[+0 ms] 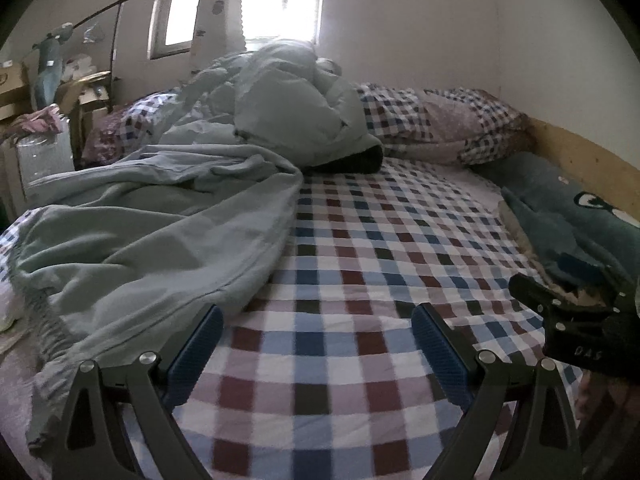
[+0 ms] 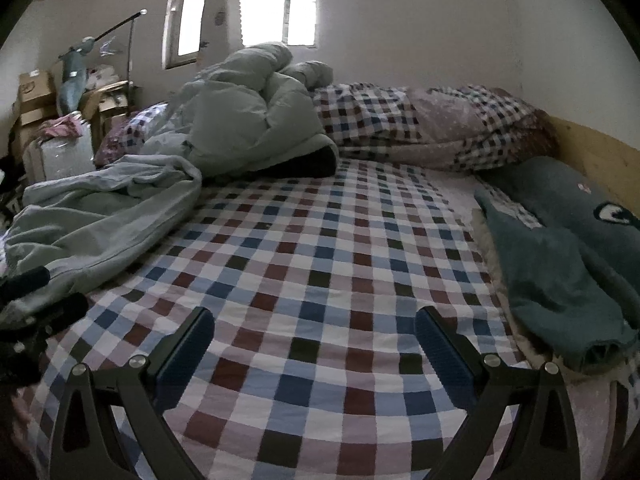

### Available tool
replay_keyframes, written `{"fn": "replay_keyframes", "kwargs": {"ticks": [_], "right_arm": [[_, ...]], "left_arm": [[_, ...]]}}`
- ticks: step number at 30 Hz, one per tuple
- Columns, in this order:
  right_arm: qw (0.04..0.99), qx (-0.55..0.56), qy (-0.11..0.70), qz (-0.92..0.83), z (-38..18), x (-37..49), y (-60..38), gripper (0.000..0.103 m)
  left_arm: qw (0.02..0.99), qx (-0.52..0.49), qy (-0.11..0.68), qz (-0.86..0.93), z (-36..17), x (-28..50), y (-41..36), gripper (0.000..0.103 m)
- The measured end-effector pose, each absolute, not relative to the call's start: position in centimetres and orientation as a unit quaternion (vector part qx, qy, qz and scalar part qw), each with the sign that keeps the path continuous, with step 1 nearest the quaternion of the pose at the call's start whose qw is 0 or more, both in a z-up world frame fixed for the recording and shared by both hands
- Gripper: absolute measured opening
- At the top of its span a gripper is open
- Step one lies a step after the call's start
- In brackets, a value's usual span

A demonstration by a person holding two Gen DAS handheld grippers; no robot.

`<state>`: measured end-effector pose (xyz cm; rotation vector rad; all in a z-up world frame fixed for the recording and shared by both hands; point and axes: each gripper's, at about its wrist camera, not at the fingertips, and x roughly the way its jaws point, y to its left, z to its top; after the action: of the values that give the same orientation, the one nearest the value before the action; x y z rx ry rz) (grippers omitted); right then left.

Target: Fold clothes

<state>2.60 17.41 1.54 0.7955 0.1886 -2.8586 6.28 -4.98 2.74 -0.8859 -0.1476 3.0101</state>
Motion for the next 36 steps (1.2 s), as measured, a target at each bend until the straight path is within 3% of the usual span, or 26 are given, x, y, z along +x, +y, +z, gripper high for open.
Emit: {"fn": "replay_keyframes", "kwargs": {"ticks": [15,21,26,36], "right_arm": [[0.204,0.246,0.121,-0.94,1.2,5.9,11.4,0.102],[0.232,0.248,0.139,-0.93,0.3,7.0,9.0,0.102],[0.249,0.246,0.157,-0.923,-0.4,7.6,7.4,0.102],[0.253,0.251,0.149,-0.922,-0.5,7.0,7.6,0.102]], "left_arm": [[-0.08,-0.28,-0.157,0.944,3.5,11.8,-18.3,0.097],[-0.07,-0.303,-0.232,0.922,2.2,12.9,-21.9,0.097],[-0.07,-0.318,-0.249,0.912,1.0,13.3,-22.3,0.097],[-0.057,-0.331,-0.25,0.908,-0.1,12.8,-21.9,0.081]]}}
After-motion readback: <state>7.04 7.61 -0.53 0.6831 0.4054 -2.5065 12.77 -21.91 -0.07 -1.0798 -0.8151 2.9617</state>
